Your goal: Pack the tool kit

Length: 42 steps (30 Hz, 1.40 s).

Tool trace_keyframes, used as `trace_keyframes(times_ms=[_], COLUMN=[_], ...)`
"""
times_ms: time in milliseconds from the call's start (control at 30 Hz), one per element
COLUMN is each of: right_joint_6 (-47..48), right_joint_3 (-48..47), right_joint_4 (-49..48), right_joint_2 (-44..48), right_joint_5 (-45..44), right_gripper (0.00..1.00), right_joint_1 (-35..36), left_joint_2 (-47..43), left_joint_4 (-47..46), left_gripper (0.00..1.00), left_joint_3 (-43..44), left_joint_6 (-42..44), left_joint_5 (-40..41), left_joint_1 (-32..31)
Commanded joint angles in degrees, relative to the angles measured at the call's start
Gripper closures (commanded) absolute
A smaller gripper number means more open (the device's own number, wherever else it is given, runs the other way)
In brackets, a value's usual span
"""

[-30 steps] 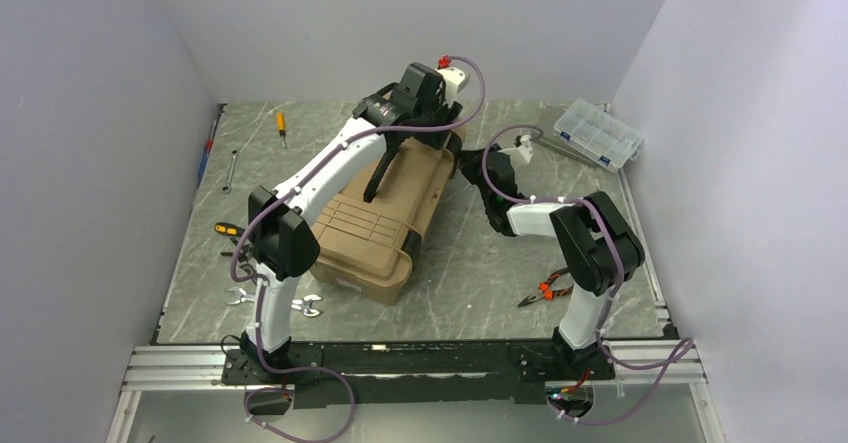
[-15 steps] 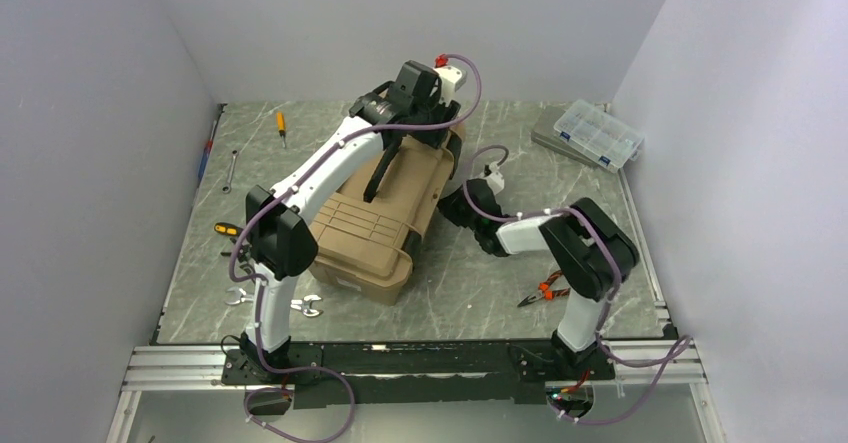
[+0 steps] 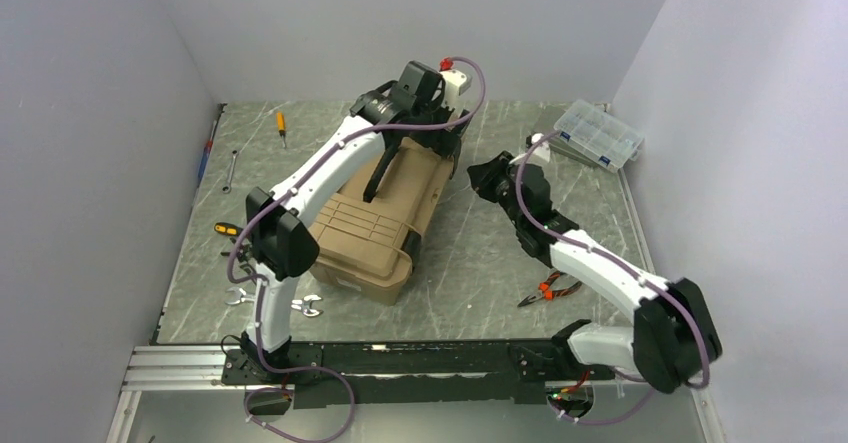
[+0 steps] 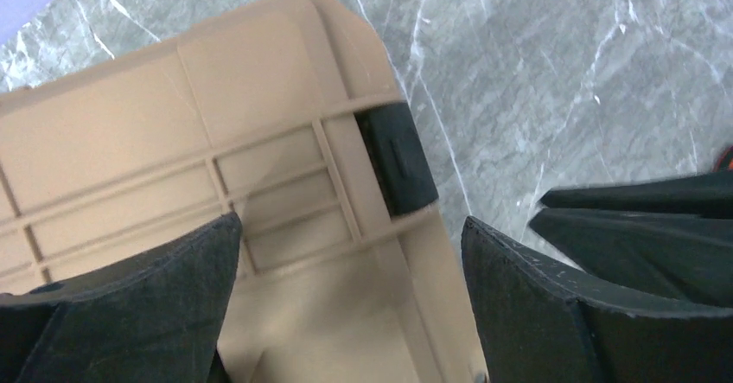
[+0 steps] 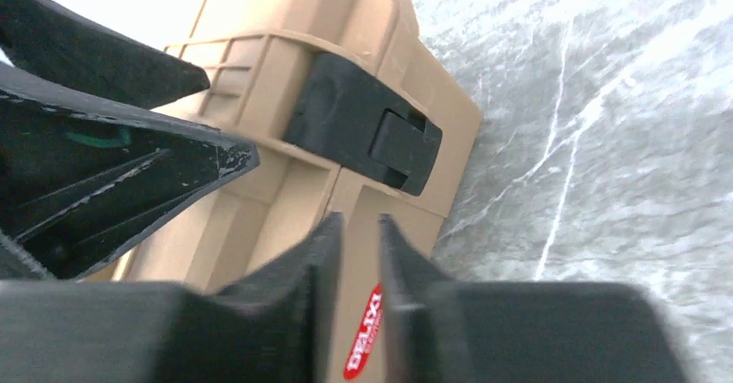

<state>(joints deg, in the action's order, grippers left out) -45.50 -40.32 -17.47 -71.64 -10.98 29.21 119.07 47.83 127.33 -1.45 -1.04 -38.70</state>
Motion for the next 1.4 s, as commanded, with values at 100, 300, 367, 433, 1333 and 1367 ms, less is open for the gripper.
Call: trace_keyframes(times_ms=[100,300,367,433,1333,1367], right_joint_6=[13.93,16.34,16.8,17.38,25.53,26.23], right_joint_3=[-4.1,-5.7,-5.16,-4.33,15.49,16.24], right_joint_4=[14.17,23.5,24.84,25.76,4.39,3.55], right_joint_2=[11.14,16.38,17.92,19.23,23.37,24.0], right_joint_5=[2.78,3.17,2.23,1.1,10.19,10.55], right_gripper=[0.42,0.0,0.0,0.0,0.01,0.0], right_joint_1=[-0.42,-0.38,-0.45,-0.57,-31.09,-31.09], left_joint_2=[-22.41,-41.81,-47.5,-52.63,-65.14,-64.43], left_joint_4=[-3.34,-5.6,-5.74,-5.8,-52.04,-52.47], left_gripper=[0.01,0.01,0.01,0.01,0.03,0.04], left_joint_3=[-12.96,-30.85,-36.59,-42.54,-102.28,-102.08], left_joint_6=[-0.92,-1.59,-3.18,-6.21,-32.82,-31.11], left_joint_5=[5.29,14.63,17.97,21.73,0.51,3.24], left_joint_1=[-0.14,0.47,2.17,6.48,50.74,46.55])
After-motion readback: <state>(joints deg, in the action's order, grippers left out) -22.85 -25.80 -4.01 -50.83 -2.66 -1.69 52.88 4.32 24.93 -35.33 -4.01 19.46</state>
